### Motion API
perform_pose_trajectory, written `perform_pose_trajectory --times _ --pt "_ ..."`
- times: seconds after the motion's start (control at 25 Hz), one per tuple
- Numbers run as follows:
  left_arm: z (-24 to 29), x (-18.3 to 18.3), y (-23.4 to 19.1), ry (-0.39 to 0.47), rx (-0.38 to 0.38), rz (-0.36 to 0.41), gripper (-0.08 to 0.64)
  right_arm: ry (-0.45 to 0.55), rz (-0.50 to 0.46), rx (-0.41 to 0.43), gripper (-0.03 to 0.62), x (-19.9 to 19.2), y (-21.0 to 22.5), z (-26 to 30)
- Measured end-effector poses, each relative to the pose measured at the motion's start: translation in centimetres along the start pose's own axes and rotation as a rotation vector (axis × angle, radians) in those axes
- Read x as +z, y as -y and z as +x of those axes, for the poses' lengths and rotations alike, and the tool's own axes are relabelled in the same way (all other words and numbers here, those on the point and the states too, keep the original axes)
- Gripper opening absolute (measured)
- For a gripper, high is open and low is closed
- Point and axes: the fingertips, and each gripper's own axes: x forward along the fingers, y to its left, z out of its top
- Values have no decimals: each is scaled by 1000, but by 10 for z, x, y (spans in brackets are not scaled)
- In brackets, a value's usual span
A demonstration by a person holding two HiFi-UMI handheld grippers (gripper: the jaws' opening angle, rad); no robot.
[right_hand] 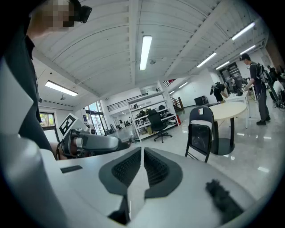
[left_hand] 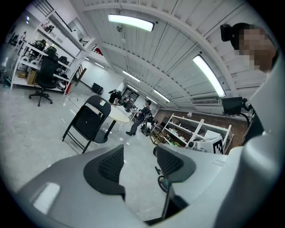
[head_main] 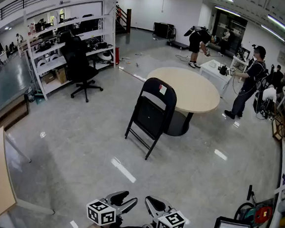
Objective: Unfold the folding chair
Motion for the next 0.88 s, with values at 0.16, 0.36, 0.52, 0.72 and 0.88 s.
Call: perform_pose_trajectory --times 0.16,0.36,0.52,0.72,0.88 --pt "22 -10 21 -5 -5 6 241 -1 3 -6 25 -3 21 -25" --pt "43 -21 41 -5 9 2 241 -11 12 2 25 -8 42 -49" --pt "49 -23 49 0 26 -16 241 -27 31 18 25 -13 50 -59" --pt "63 -22 46 -15 28 -32 241 -34 41 21 25 -12 63 -55" --pt "82 -14 34 -33 8 -39 241 -36 48 -6 25 -7 82 -44"
